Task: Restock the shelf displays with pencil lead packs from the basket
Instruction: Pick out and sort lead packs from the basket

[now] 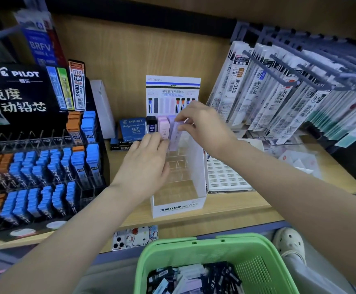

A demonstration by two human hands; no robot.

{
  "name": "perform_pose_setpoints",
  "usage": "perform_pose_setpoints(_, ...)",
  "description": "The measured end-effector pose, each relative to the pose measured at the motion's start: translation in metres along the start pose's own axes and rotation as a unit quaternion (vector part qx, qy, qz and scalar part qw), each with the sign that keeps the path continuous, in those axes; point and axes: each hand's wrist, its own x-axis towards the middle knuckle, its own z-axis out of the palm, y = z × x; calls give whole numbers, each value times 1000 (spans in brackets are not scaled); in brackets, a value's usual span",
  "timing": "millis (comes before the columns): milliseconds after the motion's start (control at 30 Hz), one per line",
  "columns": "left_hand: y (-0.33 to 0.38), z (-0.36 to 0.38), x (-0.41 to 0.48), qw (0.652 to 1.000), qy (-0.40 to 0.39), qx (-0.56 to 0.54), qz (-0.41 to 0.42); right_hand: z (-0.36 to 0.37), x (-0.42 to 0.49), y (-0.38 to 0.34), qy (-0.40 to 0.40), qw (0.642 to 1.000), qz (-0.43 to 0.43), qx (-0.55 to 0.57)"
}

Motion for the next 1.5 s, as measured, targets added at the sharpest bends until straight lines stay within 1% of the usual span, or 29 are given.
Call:
perform_pose_setpoints(133, 0, -1, 0, 1000, -10, 6, 3, 6, 1, -3, 2, 1000, -5, -25)
perform_pose_setpoints(367, 1, -7, -1, 998, -39, 40, 7, 4, -6, -7, 12, 990, -21, -138)
perform_pose_setpoints(433, 5, -12, 0, 997, -66, 44, 9, 3, -12, -9, 9, 988, -25, -149)
perform_pose_setpoints(533, 10, -15, -4, 995, -75, 63, 4, 0, -34, -10, -7, 989, -18, -146)
perform_pose_setpoints(600, 17, -14, -14, 997, -34, 73, 9, 0, -60, -9, 12, 993, -16, -119)
perform_pose_setpoints(667, 28, -10, -33, 998, 9, 67, 11, 0, -93, -2, 46, 993, -17, -110)
perform_pose_setpoints(733, 46, -1, -59, 998, 5, 51, 22, 3, -131, 10, 55, 992, -12, -111)
perform_pose_setpoints(800, 67, 16, -88, 998, -38, 26, 31, 11, -172, 23, 27, 994, -10, -106)
perform_pose_setpoints(867, 87, 40, -119, 994, -105, 1, 41, 28, -216, 39, -24, 995, 0, -99)
perform_pose_setpoints(933, 106, 67, -148, 981, -187, -37, 32, 51, -261, 56, -76, 993, 42, -81)
perform_pose_setpoints(1000, 121, 88, -169, 957, -286, -48, 15, 76, -300, 71, -134, 985, 100, -44)
perform_pose_setpoints(1033, 127, 100, -177, 939, -341, -50, 3, 90, -316, 78, -169, 977, 128, -30)
perform_pose_setpoints(1067, 132, 115, -185, 914, -401, -57, -20, 104, -331, 85, -210, 965, 158, -16)
perform_pose_setpoints(1133, 137, 146, -200, 883, -461, -73, -54, 131, -355, 98, -294, 927, 232, 30)
perform_pose_setpoints(1200, 141, 173, -210, 860, -493, -97, -95, 156, -373, 107, -358, 884, 293, 74)
perform_pose_setpoints(1233, 140, 186, -215, 847, -508, -112, -112, 167, -380, 109, -372, 869, 314, 93)
perform_pose_setpoints(1300, 137, 210, -223, 821, -529, -152, -154, 186, -390, 113, -388, 846, 344, 127)
perform_pose_setpoints(1367, 135, 229, -230, 797, -538, -191, -197, 202, -396, 115, -398, 835, 350, 146)
perform_pose_setpoints(1400, 135, 236, -233, 791, -537, -203, -211, 209, -398, 117, -405, 831, 349, 151)
perform_pose_setpoints(1500, 134, 249, -234, 803, -518, -197, -220, 228, -402, 121, -425, 819, 349, 167)
